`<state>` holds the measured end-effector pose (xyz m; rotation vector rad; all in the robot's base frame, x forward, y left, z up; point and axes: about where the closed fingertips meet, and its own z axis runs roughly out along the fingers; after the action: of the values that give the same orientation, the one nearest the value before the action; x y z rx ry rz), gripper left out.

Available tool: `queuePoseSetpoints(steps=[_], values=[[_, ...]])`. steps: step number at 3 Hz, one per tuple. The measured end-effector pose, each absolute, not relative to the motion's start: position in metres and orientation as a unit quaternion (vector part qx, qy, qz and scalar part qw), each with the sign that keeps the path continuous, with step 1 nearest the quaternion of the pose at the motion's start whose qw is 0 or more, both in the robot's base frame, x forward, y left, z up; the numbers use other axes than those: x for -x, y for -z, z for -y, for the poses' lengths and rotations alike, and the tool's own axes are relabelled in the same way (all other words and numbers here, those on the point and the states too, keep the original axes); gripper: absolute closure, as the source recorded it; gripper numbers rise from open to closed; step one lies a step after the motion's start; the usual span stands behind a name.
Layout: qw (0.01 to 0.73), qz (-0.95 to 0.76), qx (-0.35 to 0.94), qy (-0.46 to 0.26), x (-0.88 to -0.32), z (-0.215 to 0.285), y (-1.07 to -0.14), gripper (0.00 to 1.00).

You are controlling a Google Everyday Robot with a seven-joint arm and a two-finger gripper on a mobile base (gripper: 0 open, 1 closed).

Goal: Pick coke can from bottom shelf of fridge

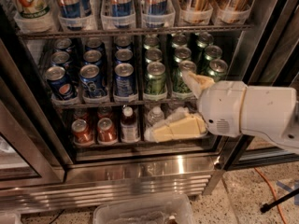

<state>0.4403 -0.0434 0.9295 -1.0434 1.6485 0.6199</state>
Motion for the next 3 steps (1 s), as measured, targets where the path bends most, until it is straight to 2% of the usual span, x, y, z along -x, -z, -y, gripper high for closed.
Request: queuePoseSetpoints(steps=[2,3], values=[[0.546,-0.686,0.399,-0.267,-0.443,0.041,-0.914,0.00],[0.595,-0.676,0.337,-0.275,-0.458,0.036,-0.897,0.00]])
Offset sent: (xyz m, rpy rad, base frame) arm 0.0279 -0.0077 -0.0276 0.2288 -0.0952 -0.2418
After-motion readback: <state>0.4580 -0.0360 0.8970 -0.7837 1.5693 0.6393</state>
